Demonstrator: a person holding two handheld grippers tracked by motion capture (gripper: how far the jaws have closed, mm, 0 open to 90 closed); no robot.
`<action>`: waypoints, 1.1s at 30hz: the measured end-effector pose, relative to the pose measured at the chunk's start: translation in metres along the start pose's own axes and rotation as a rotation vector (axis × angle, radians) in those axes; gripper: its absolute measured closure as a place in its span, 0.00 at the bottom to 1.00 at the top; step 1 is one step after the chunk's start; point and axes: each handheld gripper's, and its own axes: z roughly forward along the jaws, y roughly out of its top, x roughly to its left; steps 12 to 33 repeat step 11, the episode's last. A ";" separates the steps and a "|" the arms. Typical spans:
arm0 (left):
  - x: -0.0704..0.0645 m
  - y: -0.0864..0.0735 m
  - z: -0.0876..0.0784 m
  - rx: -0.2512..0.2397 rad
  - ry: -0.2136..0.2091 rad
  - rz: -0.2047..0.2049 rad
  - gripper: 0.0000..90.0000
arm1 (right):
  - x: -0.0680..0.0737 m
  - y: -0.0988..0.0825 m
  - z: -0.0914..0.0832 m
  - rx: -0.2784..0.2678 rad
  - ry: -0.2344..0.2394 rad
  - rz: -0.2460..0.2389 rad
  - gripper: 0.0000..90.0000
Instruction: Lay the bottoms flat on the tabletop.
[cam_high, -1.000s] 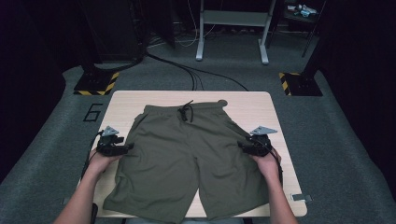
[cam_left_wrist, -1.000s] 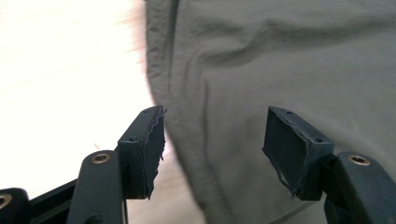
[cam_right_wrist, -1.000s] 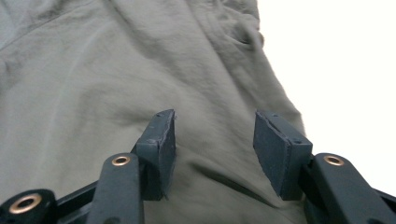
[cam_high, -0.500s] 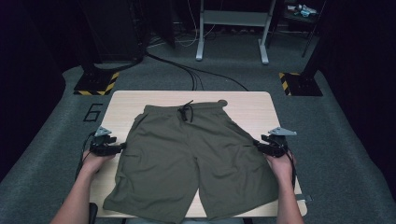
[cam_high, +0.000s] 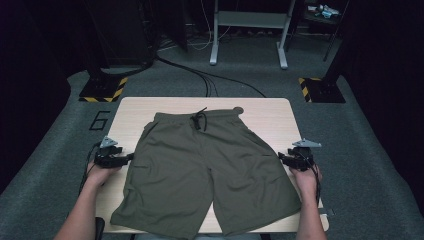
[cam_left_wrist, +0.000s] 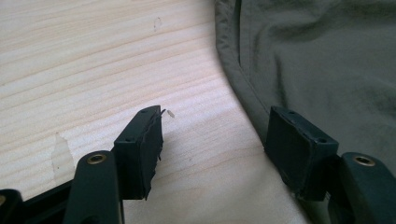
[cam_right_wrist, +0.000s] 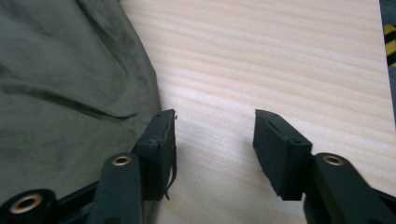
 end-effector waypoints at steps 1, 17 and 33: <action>0.000 -0.001 0.001 -0.011 0.002 -0.001 0.39 | 0.000 0.000 0.000 -0.001 -0.001 -0.009 0.50; -0.001 0.000 0.001 -0.002 0.006 -0.002 0.34 | 0.003 0.000 0.002 0.024 -0.026 0.005 0.28; -0.001 0.000 0.001 -0.002 0.006 -0.002 0.34 | 0.003 0.000 0.002 0.024 -0.026 0.005 0.28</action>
